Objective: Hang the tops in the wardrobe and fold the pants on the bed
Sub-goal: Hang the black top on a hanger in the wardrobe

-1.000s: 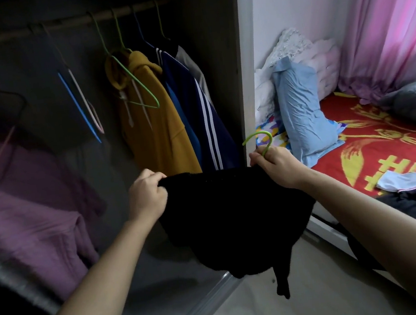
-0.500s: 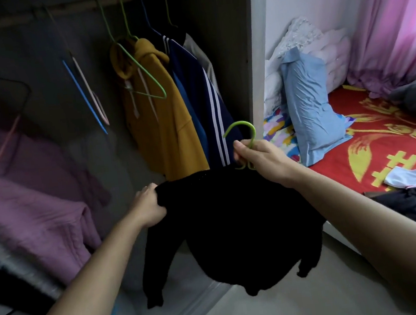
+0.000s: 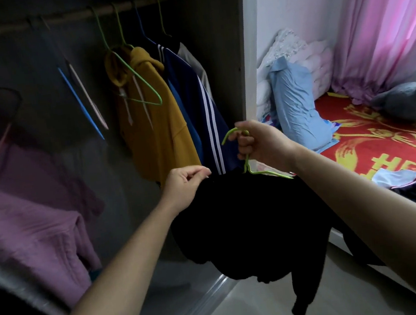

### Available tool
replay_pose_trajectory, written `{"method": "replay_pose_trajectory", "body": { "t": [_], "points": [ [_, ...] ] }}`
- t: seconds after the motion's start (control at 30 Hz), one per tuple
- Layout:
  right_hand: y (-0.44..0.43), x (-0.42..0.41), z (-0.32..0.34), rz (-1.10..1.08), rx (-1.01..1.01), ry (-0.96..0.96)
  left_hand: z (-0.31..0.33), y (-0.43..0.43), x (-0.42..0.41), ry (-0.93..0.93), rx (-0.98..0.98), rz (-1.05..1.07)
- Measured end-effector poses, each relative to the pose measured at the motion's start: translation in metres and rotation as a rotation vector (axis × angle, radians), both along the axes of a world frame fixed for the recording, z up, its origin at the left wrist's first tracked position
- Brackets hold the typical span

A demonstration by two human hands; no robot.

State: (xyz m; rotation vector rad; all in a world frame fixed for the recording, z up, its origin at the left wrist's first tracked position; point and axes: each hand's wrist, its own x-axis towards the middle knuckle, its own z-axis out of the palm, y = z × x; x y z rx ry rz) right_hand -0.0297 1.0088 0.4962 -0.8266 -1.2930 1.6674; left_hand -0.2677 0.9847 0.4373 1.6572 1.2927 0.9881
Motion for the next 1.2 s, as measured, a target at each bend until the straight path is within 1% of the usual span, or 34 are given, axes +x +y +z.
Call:
{"method": "replay_pose_trajectory", "body": {
  "t": [0.03,0.07,0.1,0.17,0.23,0.27,0.3,0.33,0.37,0.43,0.5,0.57,0.7,0.8,0.9,0.97,1.03,1.1,1.13,1.2],
  "points": [
    [0.001,0.003,-0.001,-0.009,0.036,-0.046,0.005,0.002,-0.001,-0.082,-0.027,0.053],
    [0.000,0.006,-0.004,-0.023,0.072,-0.070,0.011,0.005,-0.004,-0.117,-0.024,0.088],
    [0.000,0.007,-0.007,-0.038,0.093,-0.073,0.018,0.007,-0.008,-0.091,0.002,0.085],
    [-0.003,0.006,-0.012,-0.079,0.114,-0.069,0.032,0.008,-0.011,0.030,0.034,-0.049],
    [-0.005,0.000,-0.010,-0.115,0.138,-0.072,0.040,0.002,-0.001,0.111,-0.053,-0.237],
    [-0.006,-0.004,-0.008,-0.121,0.152,-0.076,0.040,-0.002,0.007,0.167,-0.086,-0.295],
    [-0.006,-0.008,-0.005,-0.119,0.167,-0.083,0.037,-0.005,0.016,0.217,-0.075,-0.319],
    [-0.006,-0.011,-0.001,-0.110,0.183,-0.093,0.034,-0.008,0.024,0.230,-0.046,-0.305],
    [-0.006,-0.013,0.001,-0.098,0.199,-0.102,0.031,-0.010,0.031,0.182,-0.029,-0.262],
    [-0.006,-0.012,0.004,-0.087,0.219,-0.128,0.028,-0.015,0.037,0.018,-0.046,-0.158],
    [-0.004,-0.008,0.004,-0.099,0.225,-0.156,0.030,-0.018,0.037,-0.098,-0.054,-0.099],
    [-0.004,-0.005,0.000,-0.090,0.203,-0.173,0.033,-0.020,0.037,-0.152,-0.022,-0.056],
    [-0.008,-0.013,-0.019,-0.001,0.152,-0.158,0.039,-0.021,0.035,-0.277,0.007,-0.023],
    [-0.008,-0.015,-0.027,-0.028,0.186,-0.230,0.036,-0.017,0.027,-0.306,0.032,0.001],
    [-0.005,-0.002,-0.034,-0.075,0.225,-0.419,0.032,-0.012,0.013,-0.337,0.090,0.077],
    [-0.004,0.010,-0.043,-0.129,0.217,-0.490,0.030,-0.010,0.003,-0.359,0.127,0.100],
    [-0.003,0.015,-0.047,-0.148,0.202,-0.477,0.028,-0.011,-0.007,-0.391,0.158,0.103],
    [-0.004,0.010,-0.039,-0.112,0.176,-0.392,0.023,-0.010,-0.017,-0.381,0.194,0.116],
    [-0.005,0.005,-0.031,-0.091,0.186,-0.340,0.020,-0.009,-0.023,-0.335,0.204,0.135],
    [-0.011,-0.010,-0.007,-0.037,0.250,-0.268,0.015,-0.006,-0.037,-0.178,0.216,0.138]
  ]
}}
